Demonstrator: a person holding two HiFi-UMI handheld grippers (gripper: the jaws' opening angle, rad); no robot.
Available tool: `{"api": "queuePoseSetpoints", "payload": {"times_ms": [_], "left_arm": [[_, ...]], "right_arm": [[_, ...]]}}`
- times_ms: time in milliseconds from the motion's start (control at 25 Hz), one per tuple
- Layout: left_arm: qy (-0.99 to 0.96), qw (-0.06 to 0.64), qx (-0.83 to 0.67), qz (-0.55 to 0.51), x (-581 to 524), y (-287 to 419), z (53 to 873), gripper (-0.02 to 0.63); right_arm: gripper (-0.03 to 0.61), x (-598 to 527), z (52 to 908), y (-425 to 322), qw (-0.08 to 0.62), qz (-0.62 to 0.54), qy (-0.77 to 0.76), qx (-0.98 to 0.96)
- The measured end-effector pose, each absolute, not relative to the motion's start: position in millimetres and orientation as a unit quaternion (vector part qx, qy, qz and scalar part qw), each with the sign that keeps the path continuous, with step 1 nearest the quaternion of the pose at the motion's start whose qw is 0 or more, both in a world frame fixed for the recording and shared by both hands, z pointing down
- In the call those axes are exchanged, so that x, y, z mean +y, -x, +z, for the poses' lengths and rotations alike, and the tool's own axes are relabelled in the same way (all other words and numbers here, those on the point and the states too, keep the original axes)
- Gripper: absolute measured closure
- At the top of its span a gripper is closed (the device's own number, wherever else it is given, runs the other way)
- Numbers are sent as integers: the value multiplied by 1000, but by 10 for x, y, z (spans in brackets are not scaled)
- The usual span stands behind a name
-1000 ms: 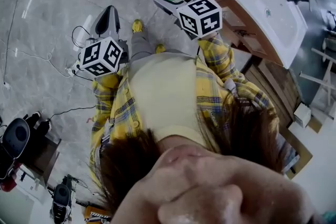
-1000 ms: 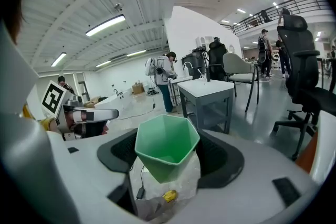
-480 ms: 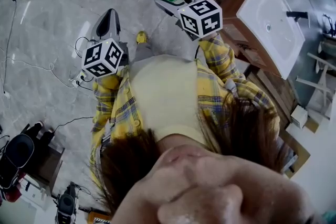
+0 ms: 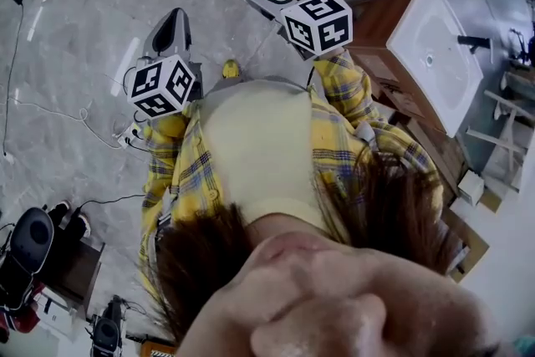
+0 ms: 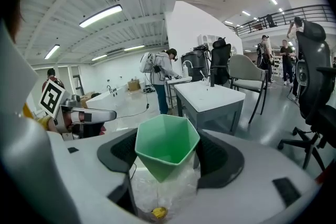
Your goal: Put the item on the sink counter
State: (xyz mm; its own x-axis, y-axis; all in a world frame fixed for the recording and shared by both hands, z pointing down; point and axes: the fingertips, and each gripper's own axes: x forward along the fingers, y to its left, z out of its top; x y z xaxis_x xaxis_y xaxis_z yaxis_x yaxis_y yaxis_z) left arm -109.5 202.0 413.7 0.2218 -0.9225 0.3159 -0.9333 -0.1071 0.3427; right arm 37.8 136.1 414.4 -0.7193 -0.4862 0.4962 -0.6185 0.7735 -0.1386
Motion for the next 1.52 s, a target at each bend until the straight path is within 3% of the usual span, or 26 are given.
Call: {"api": "queuePoseSetpoints", "payload": {"times_ms": [720, 1520], "left_arm": [[-730, 238, -640, 21, 970, 1431, 4204, 607], [-726, 223, -649, 51, -559, 1136, 4181, 607]], "right_arm": [[241, 170, 4193, -85, 229, 136, -301, -916], [241, -1418, 4237, -110, 224, 135, -259, -930]]}}
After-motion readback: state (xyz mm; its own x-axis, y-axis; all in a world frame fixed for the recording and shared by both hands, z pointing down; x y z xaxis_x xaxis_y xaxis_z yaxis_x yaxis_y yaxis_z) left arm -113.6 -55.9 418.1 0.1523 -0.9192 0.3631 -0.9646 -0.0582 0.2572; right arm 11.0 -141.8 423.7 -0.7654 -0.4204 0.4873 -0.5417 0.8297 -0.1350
